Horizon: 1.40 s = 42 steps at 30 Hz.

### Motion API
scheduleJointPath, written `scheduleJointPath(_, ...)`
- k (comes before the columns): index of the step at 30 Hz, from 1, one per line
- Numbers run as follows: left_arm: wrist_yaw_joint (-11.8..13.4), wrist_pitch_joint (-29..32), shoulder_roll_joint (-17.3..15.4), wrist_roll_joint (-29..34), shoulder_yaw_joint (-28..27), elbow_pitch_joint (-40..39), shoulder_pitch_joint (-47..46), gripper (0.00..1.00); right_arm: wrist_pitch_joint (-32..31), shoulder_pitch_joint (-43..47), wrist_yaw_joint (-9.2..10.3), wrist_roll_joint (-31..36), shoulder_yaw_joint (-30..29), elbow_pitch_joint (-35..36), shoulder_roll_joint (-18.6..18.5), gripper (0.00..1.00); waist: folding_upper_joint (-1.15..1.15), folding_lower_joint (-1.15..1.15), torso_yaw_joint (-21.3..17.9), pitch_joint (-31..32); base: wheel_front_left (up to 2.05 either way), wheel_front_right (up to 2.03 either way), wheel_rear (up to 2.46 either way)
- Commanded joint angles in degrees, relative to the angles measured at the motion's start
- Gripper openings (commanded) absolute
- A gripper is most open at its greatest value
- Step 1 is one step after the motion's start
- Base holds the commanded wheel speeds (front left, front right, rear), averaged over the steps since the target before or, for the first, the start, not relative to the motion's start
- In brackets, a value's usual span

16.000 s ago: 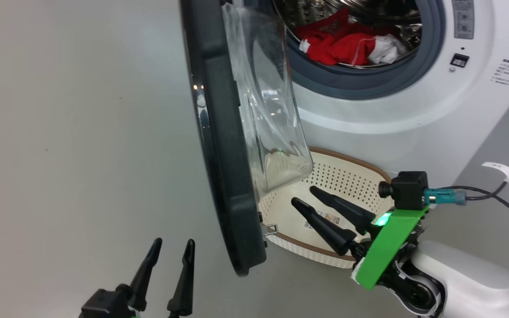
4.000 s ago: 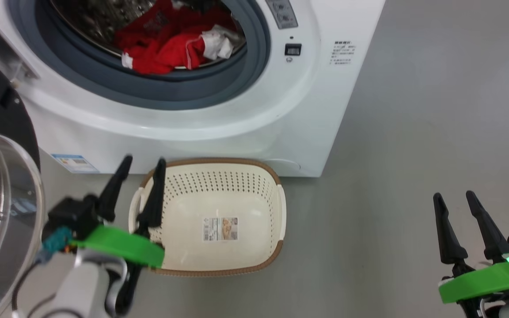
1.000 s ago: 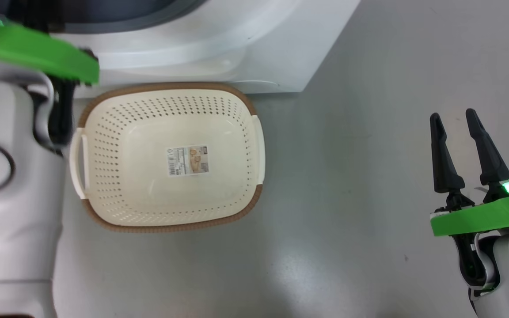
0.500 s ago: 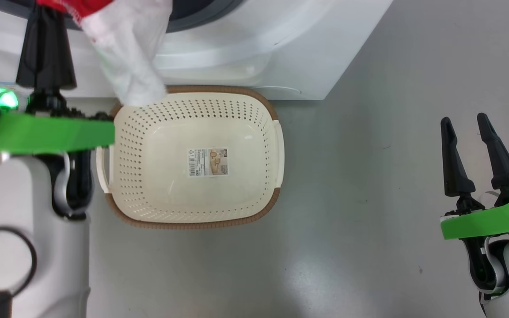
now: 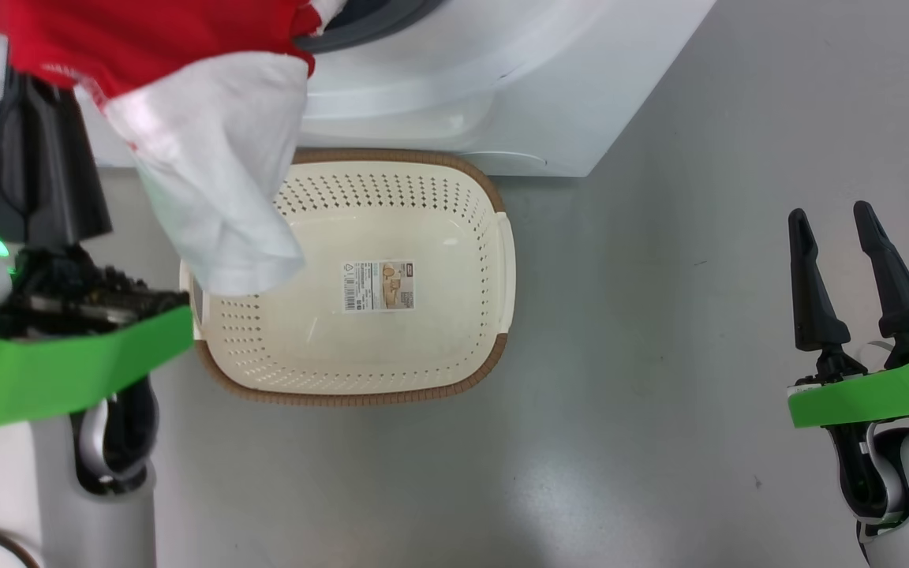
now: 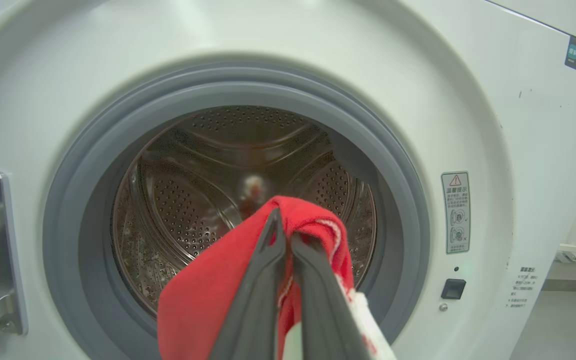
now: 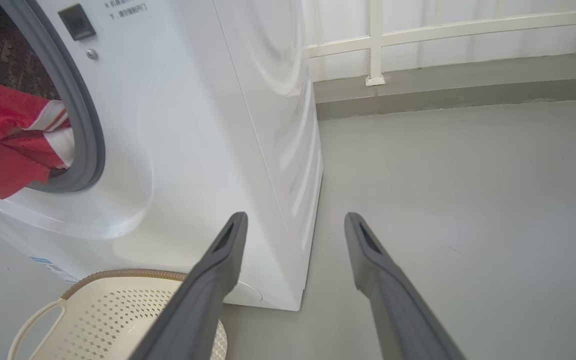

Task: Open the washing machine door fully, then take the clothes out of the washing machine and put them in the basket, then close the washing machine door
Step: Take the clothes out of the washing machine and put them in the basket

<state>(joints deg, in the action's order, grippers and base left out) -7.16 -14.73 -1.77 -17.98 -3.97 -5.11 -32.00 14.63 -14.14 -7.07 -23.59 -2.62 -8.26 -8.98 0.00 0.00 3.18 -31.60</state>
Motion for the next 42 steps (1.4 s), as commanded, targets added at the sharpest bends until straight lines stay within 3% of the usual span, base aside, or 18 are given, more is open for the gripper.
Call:
scheduleJointPath(1, -0.3, -0.3, -1.3, 0.8, -1.7, -1.9, 1.8, 0.0, 0.4, 1.3, -0.42, 0.3, 1.2, 1.5, -0.6, 1.0, 0.0, 0.0, 0.0, -0.2, 0.0, 0.0, 0.0)
scheduleJointPath(6, -0.3, -0.3, -1.2, 0.2, -1.1, 1.7, 4.5, 0.0, 0.4, 0.9, -0.42, 0.3, 1.4, 1.8, -0.5, 1.0, 0.0, 0.0, -0.2, -1.2, 0.0, 0.0, 0.0)
scheduleJointPath(17, -0.3, -0.3, -1.1, 0.4, 2.0, 18.6, 3.4, 0.0, 0.4, -1.7, -0.42, 0.3, 1.8, 2.7, -0.2, 1.0, 0.0, 0.0, -1.2, -7.0, 0.0, 0.0, 0.0)
scheduleJointPath(36, -0.3, -0.3, -1.9, 2.3, 6.2, 51.9, -14.4, 0.0, 0.4, -4.6, -0.42, 0.4, 2.7, 3.6, 0.7, 1.0, 0.0, 0.0, -3.2, -13.4, 0.0, 0.0, 0.0)
scheduleJointPath(42, -0.3, -0.3, -3.2, 1.8, 6.8, 58.7, -19.9, 0.0, 0.4, -5.3, -0.42, 0.4, 3.2, 3.7, 0.8, 1.0, 0.0, 0.0, -4.1, -14.5, 0.0, 0.0, 0.0)
